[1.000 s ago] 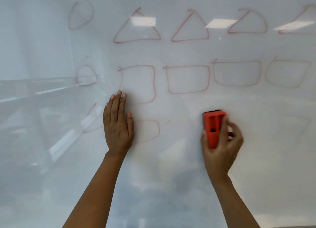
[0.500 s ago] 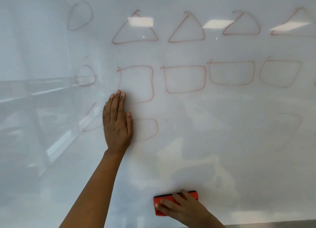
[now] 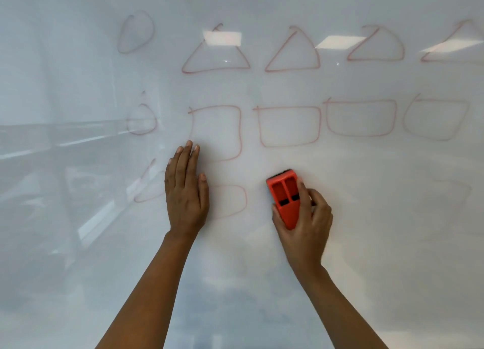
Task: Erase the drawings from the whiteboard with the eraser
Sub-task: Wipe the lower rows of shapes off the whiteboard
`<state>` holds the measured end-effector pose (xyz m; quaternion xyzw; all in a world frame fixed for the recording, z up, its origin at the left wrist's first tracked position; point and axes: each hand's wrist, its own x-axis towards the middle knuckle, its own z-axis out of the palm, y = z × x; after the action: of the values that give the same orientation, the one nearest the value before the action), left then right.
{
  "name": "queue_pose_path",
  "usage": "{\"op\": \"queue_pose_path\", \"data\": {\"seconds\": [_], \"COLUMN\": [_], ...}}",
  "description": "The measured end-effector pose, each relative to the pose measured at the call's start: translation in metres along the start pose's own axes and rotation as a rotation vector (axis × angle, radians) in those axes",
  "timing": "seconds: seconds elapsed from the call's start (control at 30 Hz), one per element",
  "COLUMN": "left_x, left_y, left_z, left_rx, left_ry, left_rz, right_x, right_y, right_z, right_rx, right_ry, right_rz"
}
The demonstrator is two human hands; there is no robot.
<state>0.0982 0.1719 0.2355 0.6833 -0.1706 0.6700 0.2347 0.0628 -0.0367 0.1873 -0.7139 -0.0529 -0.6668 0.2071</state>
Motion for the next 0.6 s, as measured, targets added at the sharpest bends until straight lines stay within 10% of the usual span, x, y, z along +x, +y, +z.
{"op": "queue_pose_path", "data": {"seconds": [0.37, 0.6], "left_x": [-0.004, -0.007], "left_y": [-0.041, -0.087], "left_z": [-0.024, -0.048], "left_rx": [0.112, 0.154], "left_ry": [0.064, 0.13], "left_rz": [-0.062, -0.17], "right_x": [-0.047, 0.038], "right_y": [-0.009, -0.008], "right_z": [0.008, 0.004], "right_rx": [-0.101, -0.031], "right_ry": [-0.341, 0.011], "right_rz": [-0.76, -0.09]}}
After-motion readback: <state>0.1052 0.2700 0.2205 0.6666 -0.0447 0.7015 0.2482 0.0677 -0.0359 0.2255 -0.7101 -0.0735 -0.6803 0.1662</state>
